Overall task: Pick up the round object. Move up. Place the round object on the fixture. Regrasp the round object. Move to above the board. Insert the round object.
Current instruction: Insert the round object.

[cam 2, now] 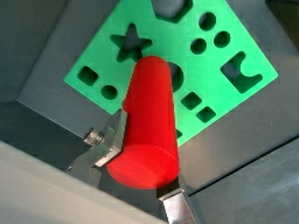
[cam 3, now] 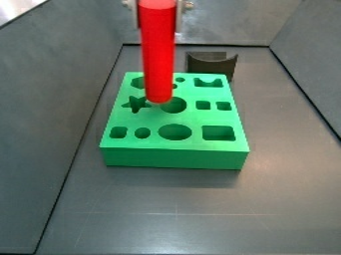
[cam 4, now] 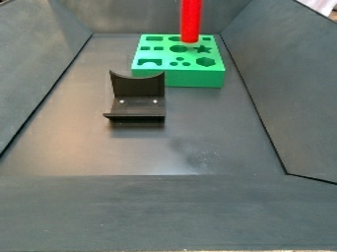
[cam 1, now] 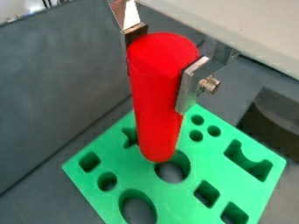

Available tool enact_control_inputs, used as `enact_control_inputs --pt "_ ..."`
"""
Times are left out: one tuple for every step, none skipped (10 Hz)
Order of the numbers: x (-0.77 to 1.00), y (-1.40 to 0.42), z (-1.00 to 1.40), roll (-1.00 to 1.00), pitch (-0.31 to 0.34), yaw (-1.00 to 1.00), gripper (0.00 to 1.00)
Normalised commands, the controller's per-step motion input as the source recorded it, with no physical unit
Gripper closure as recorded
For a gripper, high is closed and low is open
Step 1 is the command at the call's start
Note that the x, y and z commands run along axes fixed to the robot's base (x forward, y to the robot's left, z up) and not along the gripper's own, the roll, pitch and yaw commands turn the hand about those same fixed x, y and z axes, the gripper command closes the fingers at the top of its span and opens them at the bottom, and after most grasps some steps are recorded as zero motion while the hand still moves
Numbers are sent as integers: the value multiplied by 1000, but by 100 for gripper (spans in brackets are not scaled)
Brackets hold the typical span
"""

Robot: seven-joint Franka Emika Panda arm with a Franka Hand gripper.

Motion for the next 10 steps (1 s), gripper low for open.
enact_control_inputs --pt "406 46 0 -251 0 -26 100" --pt "329 51 0 -124 0 0 100" --pt "237 0 -174 0 -3 -17 100" --pt "160 0 -297 0 -41 -17 100" --pt "91 0 -369 0 -66 0 100" --pt "111 0 -314 0 -21 0 100" --pt "54 51 -237 0 -7 0 100" --pt "100 63 -171 0 0 0 100" --pt "83 140 -131 0 0 0 100" --pt "3 206 -143 0 0 0 100"
